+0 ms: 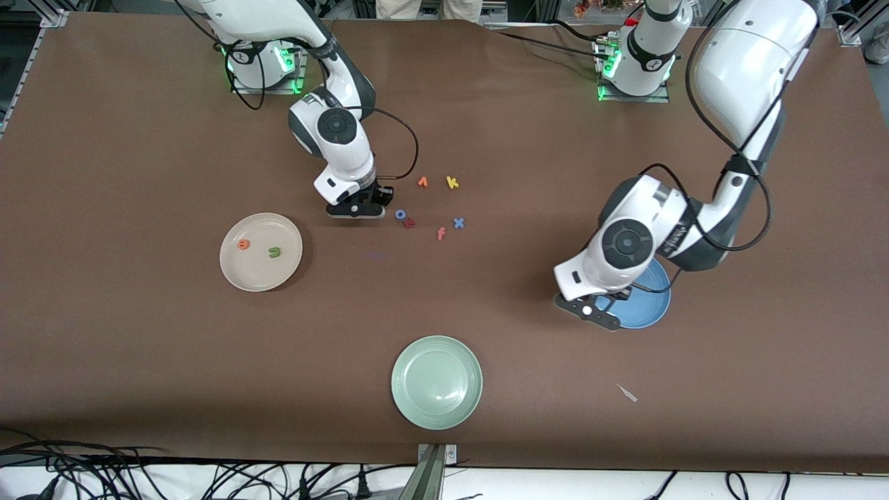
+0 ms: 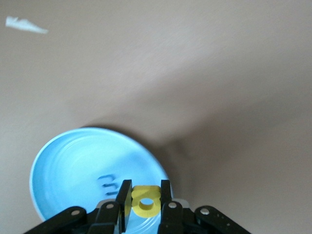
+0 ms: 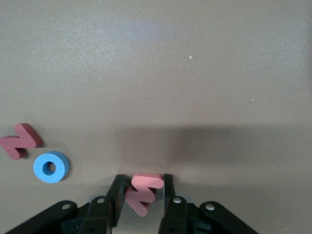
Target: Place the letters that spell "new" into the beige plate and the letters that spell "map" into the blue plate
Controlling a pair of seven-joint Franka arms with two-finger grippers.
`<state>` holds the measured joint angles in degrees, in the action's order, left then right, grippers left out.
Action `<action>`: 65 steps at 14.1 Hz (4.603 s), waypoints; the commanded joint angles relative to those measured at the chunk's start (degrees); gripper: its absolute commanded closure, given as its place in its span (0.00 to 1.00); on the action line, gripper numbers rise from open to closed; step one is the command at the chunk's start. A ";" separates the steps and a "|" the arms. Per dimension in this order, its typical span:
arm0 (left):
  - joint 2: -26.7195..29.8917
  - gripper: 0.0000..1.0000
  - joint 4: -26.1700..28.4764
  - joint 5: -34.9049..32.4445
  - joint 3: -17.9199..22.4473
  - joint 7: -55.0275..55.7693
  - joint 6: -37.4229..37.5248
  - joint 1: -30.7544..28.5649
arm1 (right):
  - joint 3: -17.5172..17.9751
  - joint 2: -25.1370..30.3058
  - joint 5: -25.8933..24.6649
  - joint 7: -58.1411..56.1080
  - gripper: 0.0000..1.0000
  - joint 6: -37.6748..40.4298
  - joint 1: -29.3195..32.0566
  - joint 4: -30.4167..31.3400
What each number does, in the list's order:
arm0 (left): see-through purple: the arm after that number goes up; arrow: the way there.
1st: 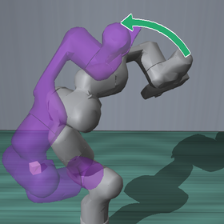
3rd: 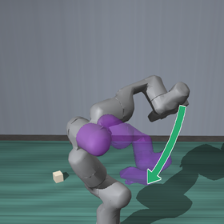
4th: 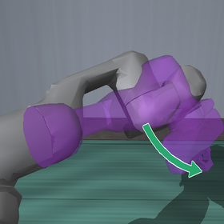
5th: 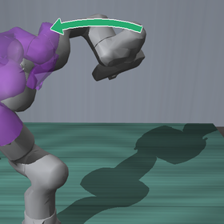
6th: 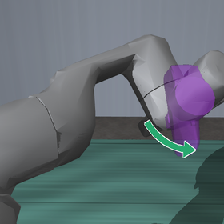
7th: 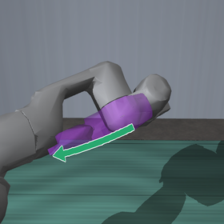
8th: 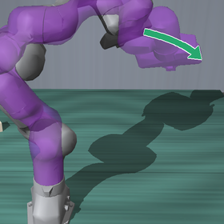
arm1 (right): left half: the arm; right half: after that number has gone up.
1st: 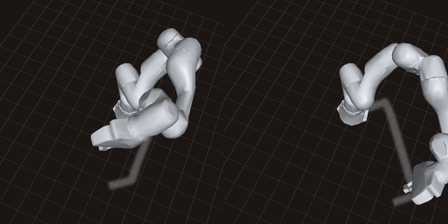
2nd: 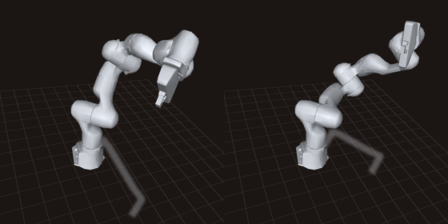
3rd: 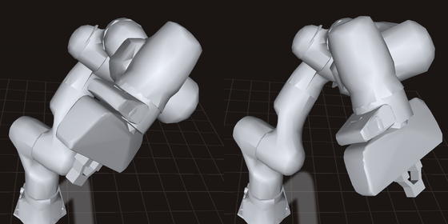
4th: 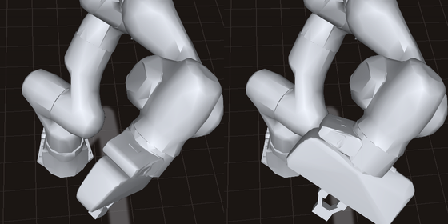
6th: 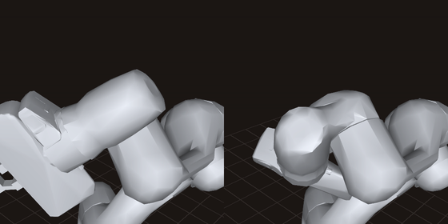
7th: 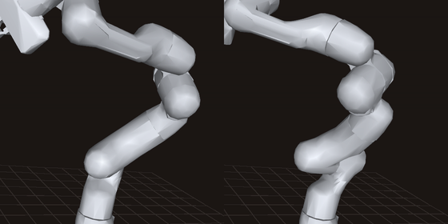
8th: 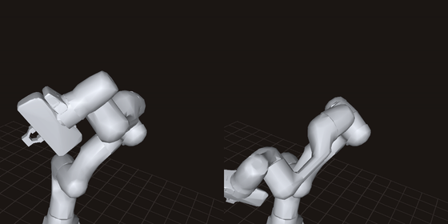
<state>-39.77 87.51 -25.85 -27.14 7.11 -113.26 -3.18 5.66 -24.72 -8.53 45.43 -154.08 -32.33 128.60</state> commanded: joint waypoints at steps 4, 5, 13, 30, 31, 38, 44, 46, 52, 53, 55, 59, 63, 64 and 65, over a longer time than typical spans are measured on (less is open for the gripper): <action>0.84 0.00 1.88 -1.40 -0.28 -0.61 0.68 -2.63 | -2.05 0.19 -1.83 -0.85 0.84 2.44 -0.28 -3.08; 1.10 0.00 1.70 -0.88 -0.37 -0.26 0.85 -2.63 | -2.93 0.98 -1.84 -3.22 0.84 7.08 -0.28 -5.36; 15.50 0.00 0.56 6.49 -0.64 0.01 6.56 -2.80 | -15.83 7.22 -1.49 -38.07 0.84 26.90 -0.11 -13.82; 43.47 0.00 10.93 27.87 18.26 -0.43 17.46 1.95 | -25.53 10.30 3.35 -50.53 0.26 15.65 -0.10 -2.12; 43.38 0.00 10.84 27.87 18.26 -0.43 17.46 1.86 | -25.44 10.30 3.44 -49.92 0.26 15.83 -0.19 -3.17; 42.41 0.00 9.70 27.78 21.60 -0.60 18.95 4.58 | -22.01 11.35 5.45 -43.50 0.21 38.64 -0.63 -21.17; 41.62 0.00 8.73 27.87 21.43 -0.60 19.83 4.32 | -21.39 14.25 7.57 -45.16 0.09 58.78 -0.63 -36.74; 41.62 0.00 7.95 27.43 21.25 -0.78 23.33 4.49 | -21.39 16.36 7.39 -45.52 0.01 60.73 -0.63 -37.37; 41.53 0.00 7.76 26.99 20.99 -2.00 25.55 4.05 | -16.94 19.17 7.48 -45.60 0.00 64.16 5.04 -40.09; 41.53 0.00 7.77 26.90 20.90 -2.27 25.46 4.23 | -12.04 19.79 7.22 -45.69 0.00 65.65 10.04 -40.36; 41.36 0.00 7.59 26.82 20.81 -2.27 25.29 4.49 | -7.17 20.15 7.30 -45.69 0.00 67.15 16.04 -40.54; 41.09 0.00 6.89 26.90 20.81 -2.27 24.93 4.58 | 0.67 21.20 8.45 -45.34 0.00 67.50 26.35 -40.01; 40.92 0.00 6.80 26.90 20.81 -2.27 24.93 4.58 | -0.21 21.47 9.94 -44.64 0.00 68.91 26.35 -40.09; 40.92 0.00 6.80 26.90 20.81 -2.36 24.93 4.58 | -0.39 21.55 10.03 -44.64 0.00 69.17 26.35 -40.18; 40.92 0.00 6.80 26.90 20.81 -2.27 24.93 4.58 | -1.00 21.47 9.94 -44.55 0.00 69.35 26.35 -40.27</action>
<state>1.81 95.80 0.41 -6.43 6.11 -88.92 1.31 4.77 -4.23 0.16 0.81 -86.15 -6.86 88.55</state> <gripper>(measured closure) 0.000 0.000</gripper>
